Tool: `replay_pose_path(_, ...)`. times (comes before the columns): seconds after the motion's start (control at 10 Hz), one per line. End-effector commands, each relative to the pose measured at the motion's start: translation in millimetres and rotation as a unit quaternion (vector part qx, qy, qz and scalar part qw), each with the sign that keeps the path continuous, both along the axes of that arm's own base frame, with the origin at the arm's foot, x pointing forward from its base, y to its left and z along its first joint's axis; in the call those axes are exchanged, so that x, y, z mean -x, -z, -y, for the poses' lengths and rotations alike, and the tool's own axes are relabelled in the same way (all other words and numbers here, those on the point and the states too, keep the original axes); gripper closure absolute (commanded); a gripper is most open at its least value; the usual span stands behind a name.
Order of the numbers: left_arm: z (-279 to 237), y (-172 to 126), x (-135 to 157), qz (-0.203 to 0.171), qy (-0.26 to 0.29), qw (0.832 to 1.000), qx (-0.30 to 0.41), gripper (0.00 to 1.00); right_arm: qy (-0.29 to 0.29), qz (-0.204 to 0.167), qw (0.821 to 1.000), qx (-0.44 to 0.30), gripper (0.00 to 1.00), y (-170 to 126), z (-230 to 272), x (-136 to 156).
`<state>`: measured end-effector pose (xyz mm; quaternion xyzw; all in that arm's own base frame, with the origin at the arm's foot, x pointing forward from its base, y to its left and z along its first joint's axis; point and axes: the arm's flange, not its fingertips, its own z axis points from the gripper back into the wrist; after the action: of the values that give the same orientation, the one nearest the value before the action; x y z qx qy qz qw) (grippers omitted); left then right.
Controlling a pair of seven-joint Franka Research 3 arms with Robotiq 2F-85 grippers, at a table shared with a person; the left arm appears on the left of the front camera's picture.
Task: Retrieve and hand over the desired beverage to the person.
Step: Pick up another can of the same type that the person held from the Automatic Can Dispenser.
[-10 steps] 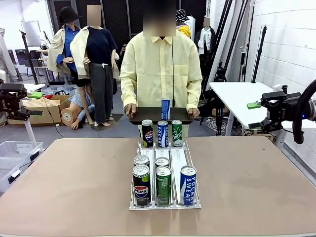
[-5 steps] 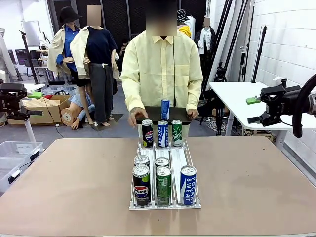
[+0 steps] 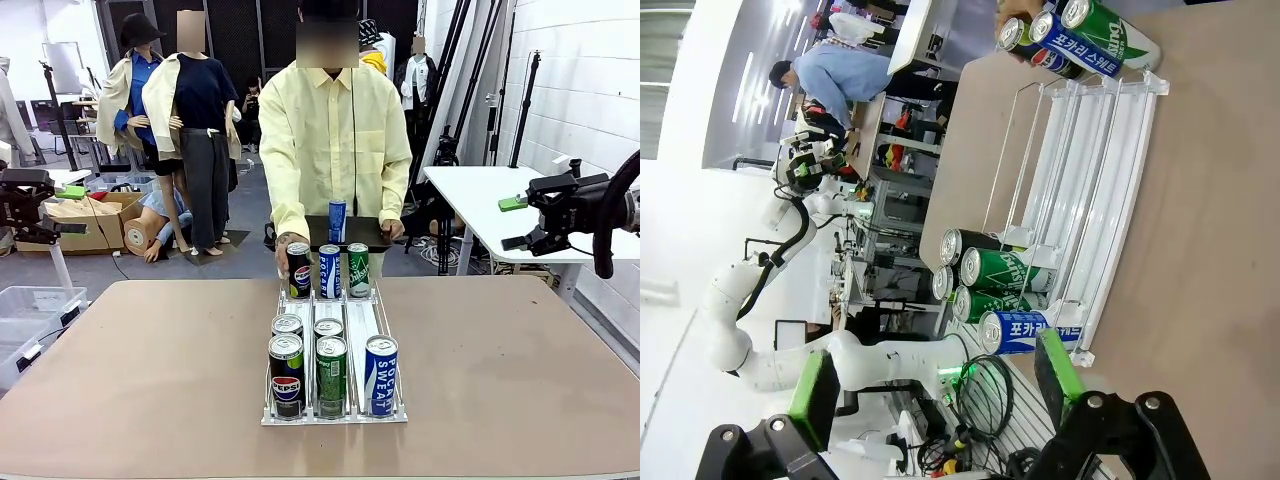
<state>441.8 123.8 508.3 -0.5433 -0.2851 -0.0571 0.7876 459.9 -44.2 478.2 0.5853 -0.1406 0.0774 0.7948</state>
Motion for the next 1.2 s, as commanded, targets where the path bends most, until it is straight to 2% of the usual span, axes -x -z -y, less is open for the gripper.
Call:
replay_pose_path(0.0,-0.1,-1.6,0.6,0.003,-0.001,1.000,0.002,0.00,-0.001,0.001,1.000,-0.003,0.00,0.1,-0.5,1.2)
replay_pose_path(1.1,-0.1,-1.6,0.6,0.003,-0.001,1.000,0.002,0.00,-0.001,0.001,1.000,-0.003,0.00,0.1,-0.5,1.2)
